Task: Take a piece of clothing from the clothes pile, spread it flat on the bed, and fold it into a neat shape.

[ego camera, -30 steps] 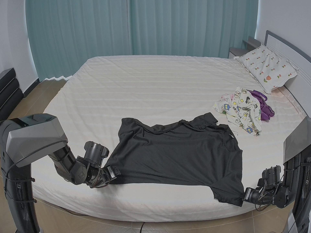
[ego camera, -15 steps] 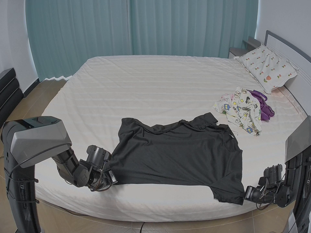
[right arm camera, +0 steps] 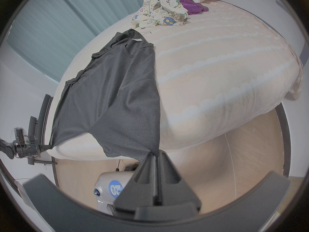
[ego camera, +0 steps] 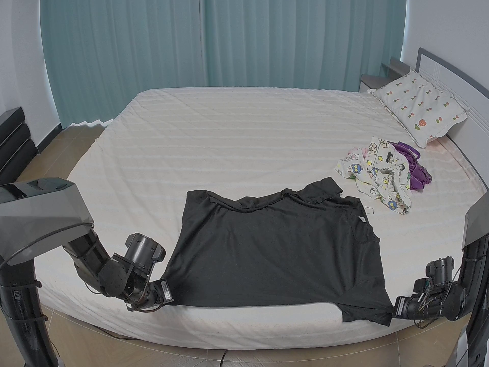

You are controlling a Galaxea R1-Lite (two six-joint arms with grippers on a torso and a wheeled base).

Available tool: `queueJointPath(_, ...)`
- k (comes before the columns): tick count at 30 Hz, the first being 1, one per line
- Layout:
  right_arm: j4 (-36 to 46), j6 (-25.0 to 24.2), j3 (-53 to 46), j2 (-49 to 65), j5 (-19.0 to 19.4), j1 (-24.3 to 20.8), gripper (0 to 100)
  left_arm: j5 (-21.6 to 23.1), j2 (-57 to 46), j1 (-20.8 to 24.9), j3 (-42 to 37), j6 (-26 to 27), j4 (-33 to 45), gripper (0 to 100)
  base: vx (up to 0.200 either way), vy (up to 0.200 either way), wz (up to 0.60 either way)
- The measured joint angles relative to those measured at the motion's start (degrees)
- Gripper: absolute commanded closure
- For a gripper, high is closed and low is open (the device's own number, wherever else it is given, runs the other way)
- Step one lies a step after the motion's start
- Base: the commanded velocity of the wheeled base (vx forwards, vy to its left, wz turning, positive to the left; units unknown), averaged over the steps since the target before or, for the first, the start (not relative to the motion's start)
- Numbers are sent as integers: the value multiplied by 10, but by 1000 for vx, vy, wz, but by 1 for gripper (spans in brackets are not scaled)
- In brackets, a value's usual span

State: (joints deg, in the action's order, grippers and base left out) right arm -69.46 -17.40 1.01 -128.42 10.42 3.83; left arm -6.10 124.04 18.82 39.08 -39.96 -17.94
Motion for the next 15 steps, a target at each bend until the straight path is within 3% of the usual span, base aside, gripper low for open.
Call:
queueJointPath(11,12,45,0,3,-2,16,100,6,-20,5,-23,3,27,100,0,0,0)
queueJointPath(12,13,46,0,3,-2,16,0,6,-19,6,-24,3,28,100,0,0,0)
queueJointPath(13,13,46,0,3,-2,15,0,6,-19,6,-25,3,27,0,0,0,0)
queueJointPath(15,13,49,0,1,-4,14,0,6,-18,7,-30,3,27,0,0,0,0)
